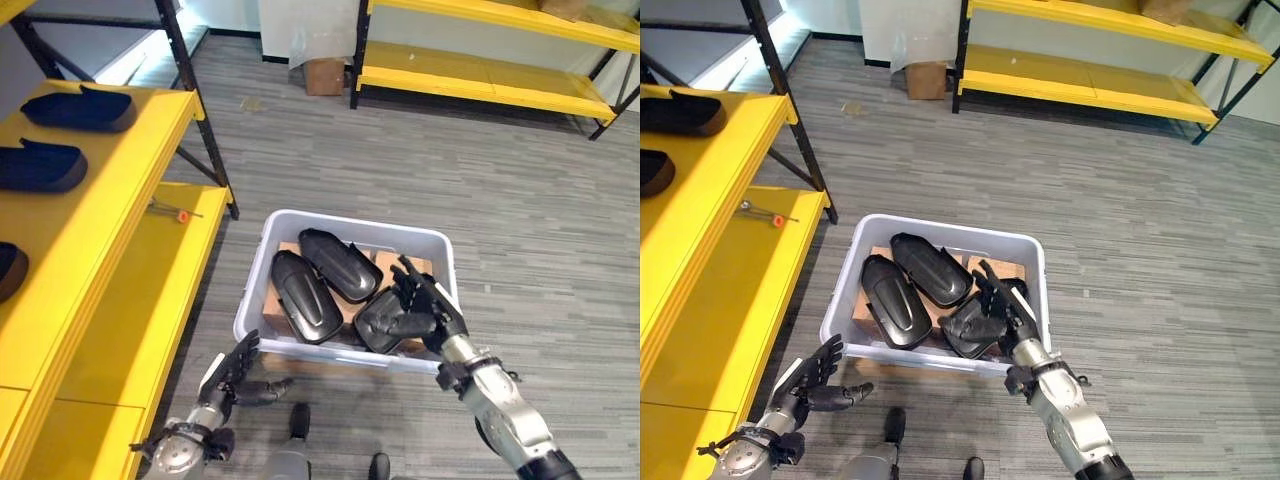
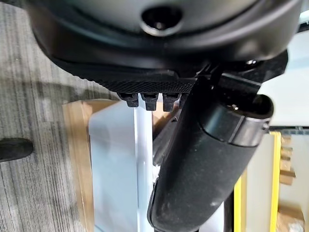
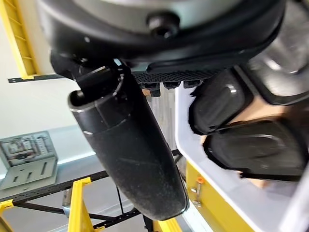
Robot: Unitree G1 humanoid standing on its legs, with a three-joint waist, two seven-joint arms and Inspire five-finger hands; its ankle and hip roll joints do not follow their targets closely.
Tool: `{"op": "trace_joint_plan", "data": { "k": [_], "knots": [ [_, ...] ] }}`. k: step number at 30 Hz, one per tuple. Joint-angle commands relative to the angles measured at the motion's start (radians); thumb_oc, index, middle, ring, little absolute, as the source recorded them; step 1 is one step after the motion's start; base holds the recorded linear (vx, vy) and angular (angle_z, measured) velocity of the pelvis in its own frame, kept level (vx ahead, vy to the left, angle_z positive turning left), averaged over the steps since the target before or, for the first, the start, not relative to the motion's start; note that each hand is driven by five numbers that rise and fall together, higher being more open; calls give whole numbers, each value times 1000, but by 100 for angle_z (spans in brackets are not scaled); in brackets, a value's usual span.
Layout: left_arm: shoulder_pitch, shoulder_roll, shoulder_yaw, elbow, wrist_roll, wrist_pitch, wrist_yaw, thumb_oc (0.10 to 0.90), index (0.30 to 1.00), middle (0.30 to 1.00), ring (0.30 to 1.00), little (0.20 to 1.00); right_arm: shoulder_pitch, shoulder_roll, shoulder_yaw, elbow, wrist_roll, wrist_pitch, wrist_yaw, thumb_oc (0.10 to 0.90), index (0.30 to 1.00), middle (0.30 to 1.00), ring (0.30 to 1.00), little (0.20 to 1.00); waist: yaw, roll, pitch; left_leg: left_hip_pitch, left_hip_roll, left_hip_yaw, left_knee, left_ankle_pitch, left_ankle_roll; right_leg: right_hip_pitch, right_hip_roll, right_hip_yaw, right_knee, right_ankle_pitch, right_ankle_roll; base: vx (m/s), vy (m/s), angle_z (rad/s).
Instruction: Move parts from the plastic box to the shelf.
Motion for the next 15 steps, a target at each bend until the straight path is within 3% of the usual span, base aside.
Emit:
{"op": "trace_joint_plan", "data": {
  "k": [1,15],
  "knots": [
    [-75,49,5,-70,-41,-99,12,900,1000,1000,1000,1000,-121,3,-29,-40,-49,-112,-71,900,1000,1000,1000,1000,31,15,35,-5,-17,-37,121,-140,39,-84,-41,-51,79,48,36,-59,5,19],
    [-164,25,-85,-65,-69,-111,82,900,1000,1000,1000,1000,-346,102,-23,204,-222,-105,-310,900,1000,1000,1000,1000,59,91,175,-124,-44,-57,182,-124,45,-193,-75,-56,136,67,26,-80,29,7]
  ]
}}
